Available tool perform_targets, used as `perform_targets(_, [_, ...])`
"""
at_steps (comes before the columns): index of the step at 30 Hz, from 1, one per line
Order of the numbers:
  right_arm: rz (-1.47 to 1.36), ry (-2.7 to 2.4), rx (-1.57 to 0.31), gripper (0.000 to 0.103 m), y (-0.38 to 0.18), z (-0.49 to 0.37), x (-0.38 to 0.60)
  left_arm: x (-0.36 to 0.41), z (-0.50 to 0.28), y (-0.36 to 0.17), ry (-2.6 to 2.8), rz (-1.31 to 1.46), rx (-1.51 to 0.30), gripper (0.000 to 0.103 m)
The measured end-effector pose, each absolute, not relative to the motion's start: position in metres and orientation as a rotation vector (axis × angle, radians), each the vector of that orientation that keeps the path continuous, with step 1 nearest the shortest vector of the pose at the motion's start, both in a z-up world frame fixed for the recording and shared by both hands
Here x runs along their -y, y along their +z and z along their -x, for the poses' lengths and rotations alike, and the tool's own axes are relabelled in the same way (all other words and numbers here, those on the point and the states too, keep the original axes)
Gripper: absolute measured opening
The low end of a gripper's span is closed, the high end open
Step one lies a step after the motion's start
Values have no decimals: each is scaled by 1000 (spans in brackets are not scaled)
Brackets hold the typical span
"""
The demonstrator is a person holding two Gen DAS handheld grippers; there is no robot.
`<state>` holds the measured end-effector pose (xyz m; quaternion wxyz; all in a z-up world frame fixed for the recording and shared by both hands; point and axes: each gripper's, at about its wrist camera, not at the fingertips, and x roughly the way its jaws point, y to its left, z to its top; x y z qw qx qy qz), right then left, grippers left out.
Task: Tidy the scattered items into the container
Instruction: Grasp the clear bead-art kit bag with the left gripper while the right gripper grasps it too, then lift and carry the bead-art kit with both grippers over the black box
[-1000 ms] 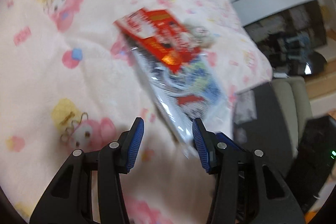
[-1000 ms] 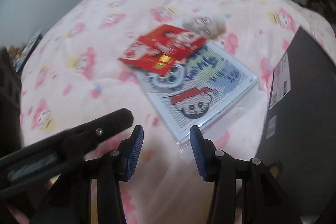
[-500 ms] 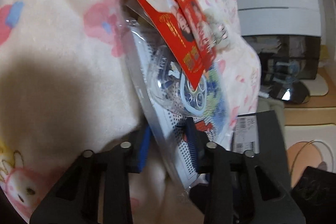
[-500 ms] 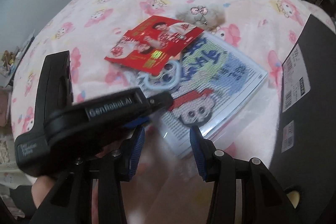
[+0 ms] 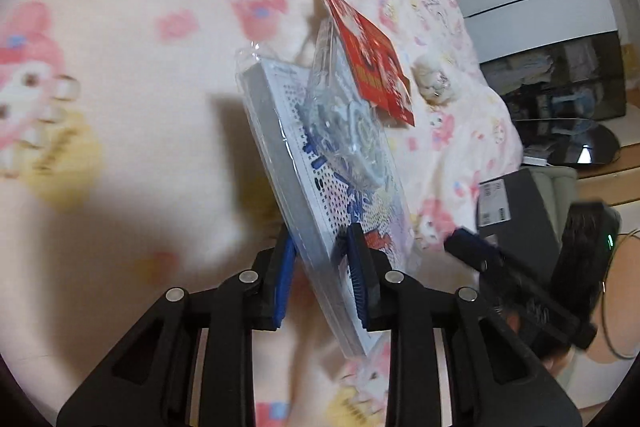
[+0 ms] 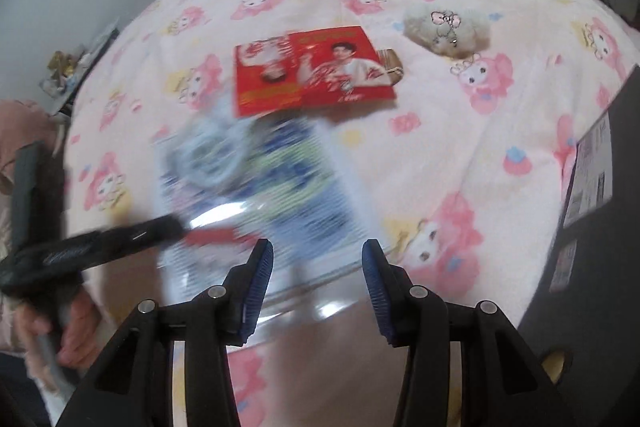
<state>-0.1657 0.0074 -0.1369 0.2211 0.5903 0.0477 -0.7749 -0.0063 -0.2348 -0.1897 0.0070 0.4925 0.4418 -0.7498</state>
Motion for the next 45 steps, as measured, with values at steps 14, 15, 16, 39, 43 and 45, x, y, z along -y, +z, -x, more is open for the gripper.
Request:
perform_targets(14, [-1758,-2144,177,57,-206,228,-19,211,13,-210,-2325,-1671,-1124,37])
perform_targets(15, [-1802,-2095,196,57,-214,230,-20,213,13,-211,-2324,-1668,-1139,37])
perform_targets(16, [-1822,-2013,223,57,-221,231,-18,214,15,-212,-2318,-1663,-1153,39])
perform_targets(39, [-1502,-2107,66,54,-87,112,-41,195,-3,-159,-2486,-1596,-1389,58])
perform_targets(43, [-1494,-2163,97,54,-85,106,-61,184,-4,-139,-2546,-1618,-1339,56])
perform_targets(45, [-1459,-2188,123,54,-72,102,-72,178,-7,-123,-2595,-1588,-1337,56])
